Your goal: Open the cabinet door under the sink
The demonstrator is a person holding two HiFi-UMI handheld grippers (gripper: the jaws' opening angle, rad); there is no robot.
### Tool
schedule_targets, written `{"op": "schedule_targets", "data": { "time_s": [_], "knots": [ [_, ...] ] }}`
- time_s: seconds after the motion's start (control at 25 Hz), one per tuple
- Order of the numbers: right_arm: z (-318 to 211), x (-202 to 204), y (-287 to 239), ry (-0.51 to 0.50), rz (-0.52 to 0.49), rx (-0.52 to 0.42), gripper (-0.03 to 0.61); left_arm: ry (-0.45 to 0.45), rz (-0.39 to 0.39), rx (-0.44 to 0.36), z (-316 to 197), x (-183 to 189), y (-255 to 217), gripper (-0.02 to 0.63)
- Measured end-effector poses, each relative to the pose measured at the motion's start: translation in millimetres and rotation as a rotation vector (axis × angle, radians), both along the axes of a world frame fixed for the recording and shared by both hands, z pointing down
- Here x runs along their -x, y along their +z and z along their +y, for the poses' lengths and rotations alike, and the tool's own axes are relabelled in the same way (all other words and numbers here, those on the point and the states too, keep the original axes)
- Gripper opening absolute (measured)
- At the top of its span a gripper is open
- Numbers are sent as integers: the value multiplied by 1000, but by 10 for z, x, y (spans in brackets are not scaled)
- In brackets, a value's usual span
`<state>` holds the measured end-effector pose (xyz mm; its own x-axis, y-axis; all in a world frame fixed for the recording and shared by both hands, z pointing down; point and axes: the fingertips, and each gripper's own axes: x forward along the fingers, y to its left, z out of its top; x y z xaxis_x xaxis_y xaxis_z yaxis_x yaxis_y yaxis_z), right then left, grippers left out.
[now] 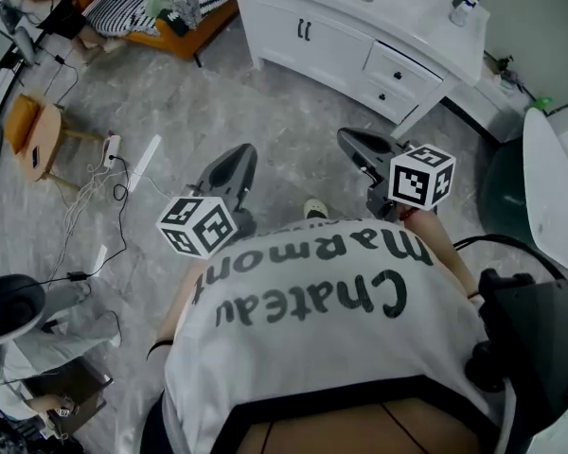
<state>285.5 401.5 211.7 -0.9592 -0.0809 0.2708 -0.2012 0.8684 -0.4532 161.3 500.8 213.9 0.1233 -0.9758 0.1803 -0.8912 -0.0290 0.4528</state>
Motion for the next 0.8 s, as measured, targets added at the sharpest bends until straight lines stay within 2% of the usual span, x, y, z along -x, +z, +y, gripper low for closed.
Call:
{"op": "schedule_targets", "data": {
  "time_s": [0.16, 0.56, 0.8],
  "knots": [
    [-450, 126, 27, -28, 29, -16, 9, -24, 27, 3, -430, 116, -13, 9],
    [-1315, 483, 67, -76, 54, 5, 9, -63, -8, 11, -1276, 371, -55, 9],
    [-1690, 588, 206, -94, 63, 25, 9, -71, -3, 32, -1662, 447, 57, 8]
  ]
}}
